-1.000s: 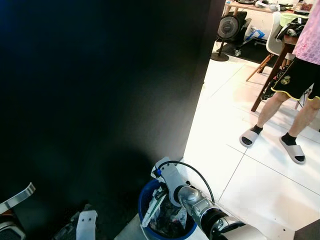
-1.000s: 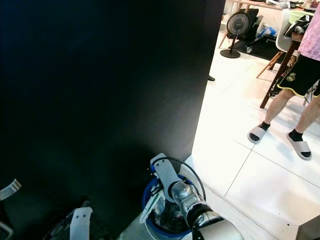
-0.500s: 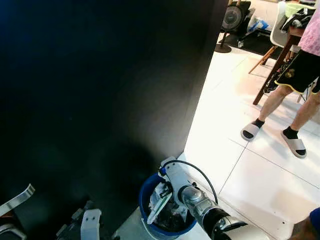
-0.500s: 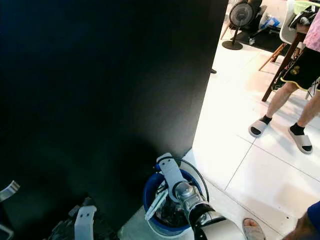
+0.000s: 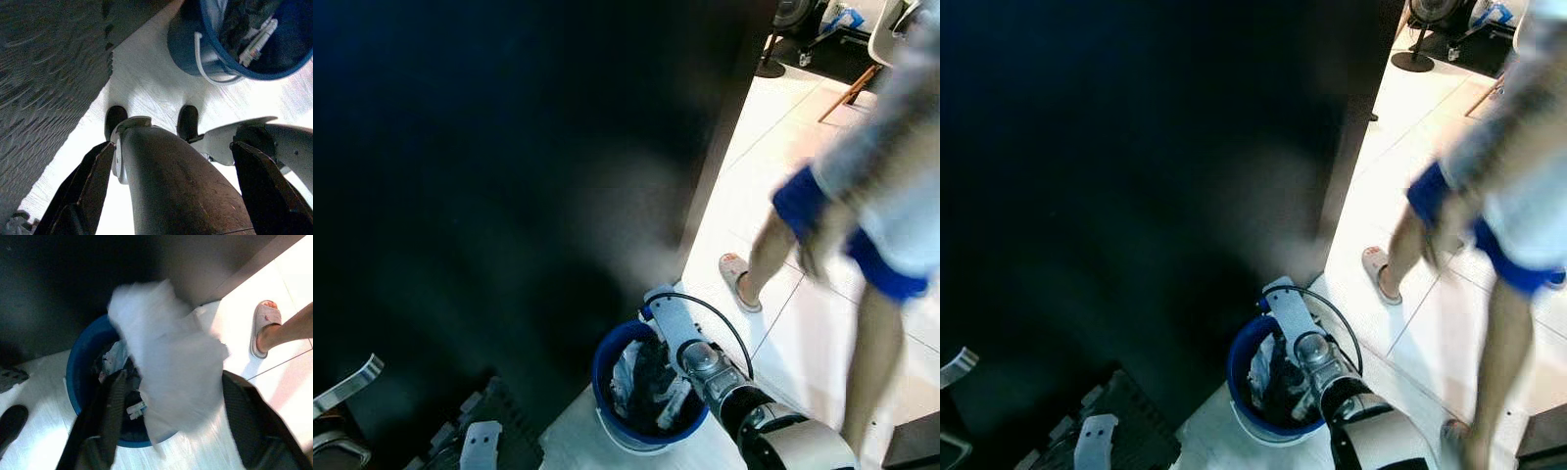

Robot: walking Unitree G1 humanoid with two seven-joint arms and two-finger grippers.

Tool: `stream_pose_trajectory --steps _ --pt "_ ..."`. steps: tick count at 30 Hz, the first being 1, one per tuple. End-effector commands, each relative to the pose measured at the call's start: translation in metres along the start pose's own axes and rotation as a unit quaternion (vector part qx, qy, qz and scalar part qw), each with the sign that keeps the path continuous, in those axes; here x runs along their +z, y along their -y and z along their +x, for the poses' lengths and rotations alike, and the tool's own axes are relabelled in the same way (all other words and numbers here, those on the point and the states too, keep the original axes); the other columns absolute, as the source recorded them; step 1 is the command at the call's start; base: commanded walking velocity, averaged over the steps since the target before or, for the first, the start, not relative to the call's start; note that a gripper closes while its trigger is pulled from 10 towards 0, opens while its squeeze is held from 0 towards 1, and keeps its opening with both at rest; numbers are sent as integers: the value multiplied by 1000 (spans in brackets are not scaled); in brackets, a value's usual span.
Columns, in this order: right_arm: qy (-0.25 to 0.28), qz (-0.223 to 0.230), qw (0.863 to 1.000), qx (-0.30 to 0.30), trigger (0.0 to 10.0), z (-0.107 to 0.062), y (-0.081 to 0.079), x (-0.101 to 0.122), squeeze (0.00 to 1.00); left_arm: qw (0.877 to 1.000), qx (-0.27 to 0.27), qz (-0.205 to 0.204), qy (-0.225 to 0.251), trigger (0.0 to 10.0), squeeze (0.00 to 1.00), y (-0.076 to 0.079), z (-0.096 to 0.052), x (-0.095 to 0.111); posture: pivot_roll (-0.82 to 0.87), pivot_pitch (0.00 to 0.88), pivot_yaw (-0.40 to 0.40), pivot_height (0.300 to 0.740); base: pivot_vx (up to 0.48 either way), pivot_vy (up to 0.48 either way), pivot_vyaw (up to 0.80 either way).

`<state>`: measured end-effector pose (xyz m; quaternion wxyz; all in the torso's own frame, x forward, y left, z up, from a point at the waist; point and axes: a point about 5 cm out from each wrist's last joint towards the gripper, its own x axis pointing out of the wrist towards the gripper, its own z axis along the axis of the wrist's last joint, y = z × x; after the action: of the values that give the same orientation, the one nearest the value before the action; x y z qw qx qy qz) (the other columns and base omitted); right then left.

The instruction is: Clean up the room

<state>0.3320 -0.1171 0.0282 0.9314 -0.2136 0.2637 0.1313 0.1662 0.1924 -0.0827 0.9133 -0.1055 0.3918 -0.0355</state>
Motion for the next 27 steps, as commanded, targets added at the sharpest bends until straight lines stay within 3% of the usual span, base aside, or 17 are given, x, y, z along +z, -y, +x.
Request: stream_pose_trajectory --steps 1,5,14,15,18,19,21,23,27 --pt "-21 -7 1000 5 10000 -1 -4 -10 1000 1000 5 -7 -30 10000 0 -6 -7 -16 141 218 -30 740 0 0 0" --pt "-49 -12 999 5 10000 -4 -3 -28 1000 1000 1 -5 -28 10000 0 -4 -5 -13 128 201 -29 740 0 0 0" --pt "-76 7 997 -3 10000 -8 4 -44 1000 1000 -10 -4 -16 10000 0 1 1 -2 111 162 -30 740 0 0 0" --pt "-85 13 996 -3 10000 -9 6 -50 0 1000 -10 -5 -14 10000 0 2 2 1 102 152 -29 740 0 0 0" --pt "-128 33 991 -10 10000 -17 12 -78 0 1000 -11 2 -22 10000 0 4 5 5 82 131 -24 740 0 0 0" --pt "-128 33 991 -10 10000 -17 12 -78 0 1000 -11 2 -22 10000 0 4 5 5 82 131 -24 740 0 0 0" --pt "-174 49 983 -30 10000 -29 18 -108 0 999 0 15 -46 10000 0 7 7 2 62 115 -18 740 0 0 0" --pt "-236 97 965 -60 10000 -50 25 -151 0 997 5 28 -76 10000 0 12 9 -3 16 84 -3 740 0 0 0" --pt "-270 137 950 -82 10000 -65 28 -176 0 995 6 43 -94 10000 0 16 10 -7 3 73 2 740 -165 0 0"
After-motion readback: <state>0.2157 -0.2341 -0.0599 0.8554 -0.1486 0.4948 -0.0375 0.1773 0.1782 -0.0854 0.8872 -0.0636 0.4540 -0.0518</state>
